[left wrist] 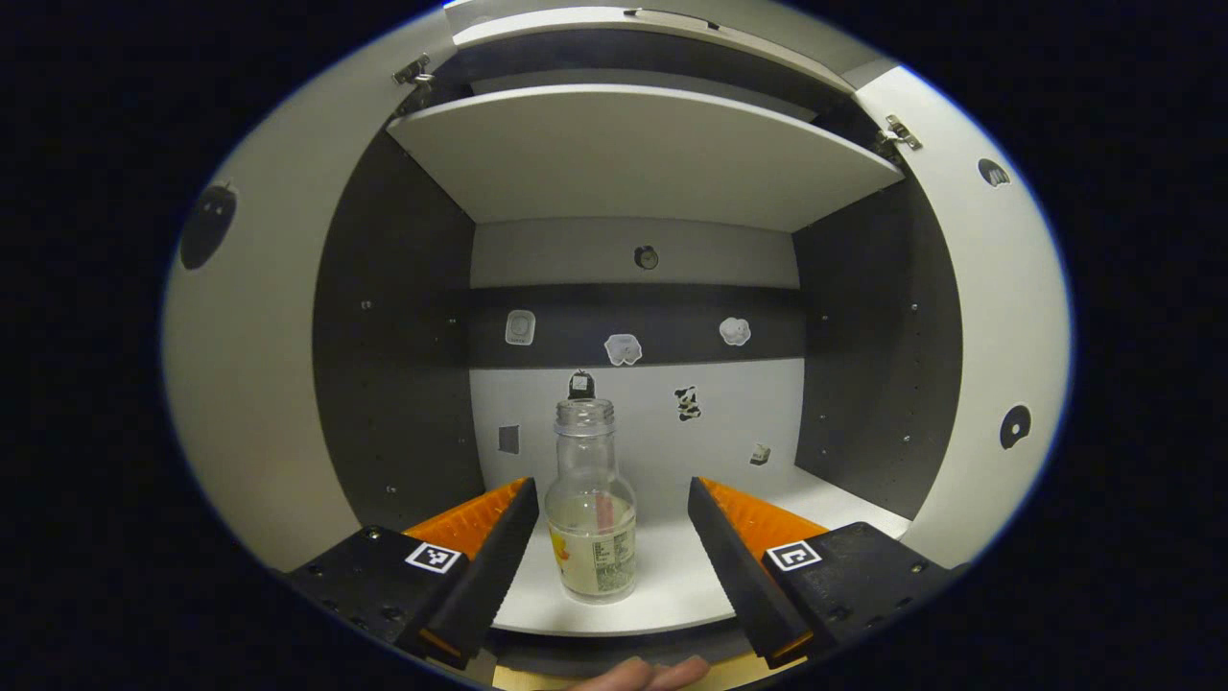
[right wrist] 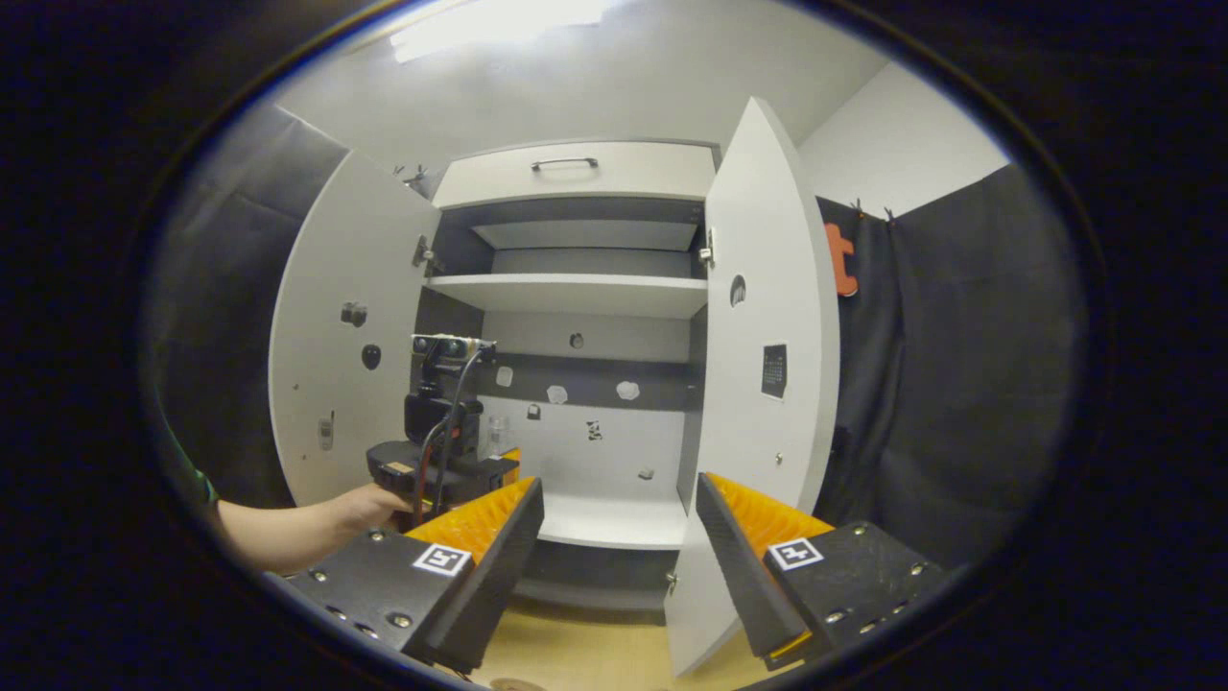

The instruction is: Grasp the bottle in the cabinet with the left hand and place it on the coaster, then close the right door with the right hand and the left door with the left hand.

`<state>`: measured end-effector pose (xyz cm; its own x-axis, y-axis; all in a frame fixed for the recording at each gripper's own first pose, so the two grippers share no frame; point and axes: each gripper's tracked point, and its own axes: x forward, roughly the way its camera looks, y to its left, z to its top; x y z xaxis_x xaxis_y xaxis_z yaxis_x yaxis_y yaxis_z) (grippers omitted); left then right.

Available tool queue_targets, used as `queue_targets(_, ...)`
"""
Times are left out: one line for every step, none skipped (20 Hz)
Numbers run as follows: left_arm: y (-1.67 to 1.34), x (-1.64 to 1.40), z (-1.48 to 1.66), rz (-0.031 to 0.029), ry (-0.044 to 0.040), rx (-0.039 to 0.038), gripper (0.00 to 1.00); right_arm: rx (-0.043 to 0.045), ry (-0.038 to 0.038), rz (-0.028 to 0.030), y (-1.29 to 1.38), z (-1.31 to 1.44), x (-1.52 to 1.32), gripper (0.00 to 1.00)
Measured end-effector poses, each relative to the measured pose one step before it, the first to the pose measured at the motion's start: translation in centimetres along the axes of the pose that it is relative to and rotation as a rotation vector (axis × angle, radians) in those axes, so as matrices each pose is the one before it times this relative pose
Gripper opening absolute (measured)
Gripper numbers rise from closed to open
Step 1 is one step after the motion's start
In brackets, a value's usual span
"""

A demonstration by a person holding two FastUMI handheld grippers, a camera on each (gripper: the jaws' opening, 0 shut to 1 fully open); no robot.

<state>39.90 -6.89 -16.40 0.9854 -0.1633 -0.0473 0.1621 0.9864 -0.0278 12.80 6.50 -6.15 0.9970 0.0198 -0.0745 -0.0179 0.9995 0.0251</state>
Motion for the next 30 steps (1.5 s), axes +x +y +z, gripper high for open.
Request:
queue_targets(0.319,0.720,-0.349,0.01087,0.00337,0.00647,0.99,-0.00758,-0.00128,-0.00530,-0.275,-0.094,0.035,0.94)
queue_targets(0.573,0.758,-0.370,0.01718,-0.00138,0.00499,1.00,-0.00080,-0.00077,-0.00337,-0.149,-0.115,-0.040,0.94)
queue_targets(0.301,0.794,-0.421,0.00620,0.00671,0.00206,0.99,0.01280,0.00287,0.00080,-0.014,0.036,-0.087,0.94)
queue_targets(-0.136,0.778,-0.638,-0.00706,0.00884,0.00527,0.99,0.01308,-0.00049,-0.00100,0.011,0.038,-0.192,0.97)
queue_targets(0.018,0.759,-0.667,0.00391,0.01856,0.00872,0.99,0.00762,-0.00506,0.00050,-0.137,0.299,-0.098,0.97)
queue_targets(0.121,0.766,-0.663,0.01015,0.01858,0.00772,0.99,0.00233,-0.00377,0.00066,-0.163,0.183,-0.150,0.97)
queue_targets(0.310,0.658,-0.512,0.02329,0.00886,-0.00858,0.99,-0.00494,-0.00390,-0.00384,-0.241,0.114,-0.121,0.97)
queue_targets(0.091,0.586,-0.777,0.01444,0.02782,-0.01223,1.00,-0.00876,-0.00228,-0.00124,-0.250,-0.089,-0.174,0.94)
queue_targets(-0.281,0.046,-0.921,-0.00728,0.03432,0.00803,0.99,-0.00732,0.00408,-0.00018,-0.154,-0.122,-0.147,0.94)
queue_targets(-0.168,-1.042,-0.604,-0.01198,0.04169,0.00347,0.96,-0.00621,0.00399,-0.00589,-0.258,-0.196,-0.364,0.97)
queue_targets(-0.436,0.203,0.746,-0.02725,-0.02274,0.00834,0.81,-0.00443,-0.00239,-0.00404,-0.215,0.060,-0.448,0.94)
queue_targets(-0.105,-0.467,0.299,-0.00663,-0.00513,-0.00752,0.82,-0.00277,-0.00808,0.00143,-0.078,0.085,-0.469,0.97)
queue_targets(0.038,-0.861,0.449,-0.00495,-0.00785,-0.00537,0.80,0.00372,-0.01375,0.00090,-0.132,0.236,-0.530,0.97)
queue_targets(-0.096,-1.288,0.429,-0.00115,-0.00964,-0.00371,0.80,0.01213,-0.00995,-0.00113,-0.233,0.120,-0.555,0.97)
queue_targets(-0.052,-1.314,0.333,-0.00059,-0.00370,-0.01104,0.80,0.01640,-0.00121,0.00023,-0.342,-0.011,-0.399,0.97)
queue_targets(-0.438,-1.486,0.209,-0.01264,-0.00223,-0.01179,0.80,0.01255,0.00273,-0.00027,-0.355,-0.213,-0.304,0.97)
queue_targets(-0.462,-1.554,0.307,-0.01274,-0.00436,-0.00690,0.80,0.00398,0.00206,-0.00303,-0.388,-0.095,-0.331,0.97)
queue_targets(-0.386,-1.508,0.407,-0.01078,-0.01074,-0.00351,0.80,-0.00230,-0.00107,-0.00376,-0.399,0.065,-0.500,0.97)
queue_targets(-0.427,-1.564,0.514,-0.01170,-0.01663,-0.00035,0.80,-0.00429,-0.00271,0.00088,-0.312,0.050,-0.437,0.94)
queue_targets(-0.550,-1.634,0.595,-0.01105,-0.01848,-0.00020,0.80,0.00013,-0.00322,0.00144,-0.173,0.051,-0.582,0.94)
queue_targets(-0.519,-1.606,0.447,-0.00556,-0.01003,0.00069,0.80,0.00880,-0.00052,0.00182,-0.153,0.013,-0.483,0.97)
queue_targets(-0.616,-1.747,0.271,-0.01045,-0.00545,0.00171,0.80,0.01420,0.00022,0.00489,-0.127,-0.059,-0.627,0.97)
queue_targets(-0.761,-1.720,0.216,-0.01296,0.00112,0.00056,0.80,0.01408,-0.00088,0.01004,0.073,0.033,-0.719,0.94)
queue_targets(-0.752,-1.543,0.277,-0.01383,-0.00585,-0.00227,0.80,0.00921,0.00069,0.01424,0.204,-0.048,-0.733,0.94)
queue_targets(-0.580,-1.548,0.139,-0.00596,-0.00063,-0.00167,0.80,0.00222,-0.00120,0.00934,0.024,0.055,-0.693,0.94)
queue_targets(-0.478,-1.569,0.098,0.00022,-0.00382,-0.00433,0.80,-0.00046,-0.00154,0.00656,-0.101,0.042,-0.779,0.97)
queue_targets(-0.322,-1.441,-0.012,0.00763,-0.00045,-0.00277,0.80,0.00095,0.00232,0.00981,0.102,-0.018,-0.718,0.97)
queue_targets(-0.233,-1.403,-0.180,0.01197,-0.00192,-0.00372,0.80,0.00263,-0.00145,0.00725,0.075,-0.101,-0.619,0.97)
queue_targets(-0.168,-1.202,0.072,0.00356,-0.00945,-0.00545,0.80,0.00434,-0.00225,0.01003,0.124,0.118,-0.804,0.97)
queue_targets(-0.751,-1.296,-0.184,-0.00834,-0.00876,-0.00304,0.80,0.00448,-0.00131,0.00855,0.067,-0.162,-0.627,0.97)
